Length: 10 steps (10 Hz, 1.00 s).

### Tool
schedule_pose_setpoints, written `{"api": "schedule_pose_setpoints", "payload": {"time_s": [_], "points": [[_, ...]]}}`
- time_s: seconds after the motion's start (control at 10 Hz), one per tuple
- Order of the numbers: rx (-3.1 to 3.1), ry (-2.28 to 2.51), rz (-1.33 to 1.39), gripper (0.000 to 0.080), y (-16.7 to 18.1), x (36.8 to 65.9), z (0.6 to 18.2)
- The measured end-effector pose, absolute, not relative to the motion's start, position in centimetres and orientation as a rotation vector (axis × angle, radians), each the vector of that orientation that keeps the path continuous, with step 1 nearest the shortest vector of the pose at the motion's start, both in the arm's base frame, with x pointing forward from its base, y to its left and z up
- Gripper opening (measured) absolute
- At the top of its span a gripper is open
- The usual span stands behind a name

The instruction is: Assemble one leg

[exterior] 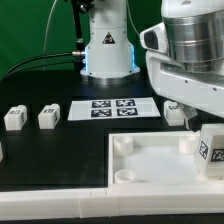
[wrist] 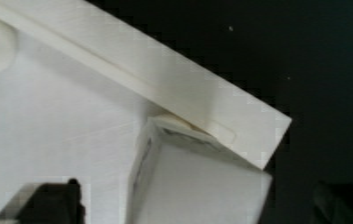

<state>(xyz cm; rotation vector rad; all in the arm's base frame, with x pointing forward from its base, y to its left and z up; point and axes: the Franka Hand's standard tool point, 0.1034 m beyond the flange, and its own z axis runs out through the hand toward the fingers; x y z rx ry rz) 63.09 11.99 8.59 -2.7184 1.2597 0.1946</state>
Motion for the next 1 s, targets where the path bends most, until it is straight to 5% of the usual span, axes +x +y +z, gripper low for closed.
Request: {"api": "schedule_pose_setpoints", "payload": {"time_s": [1.0], "points": [[-3.034, -0.231, 0.003, 0.0648, 11.62, 63.55, 8.20]]}}
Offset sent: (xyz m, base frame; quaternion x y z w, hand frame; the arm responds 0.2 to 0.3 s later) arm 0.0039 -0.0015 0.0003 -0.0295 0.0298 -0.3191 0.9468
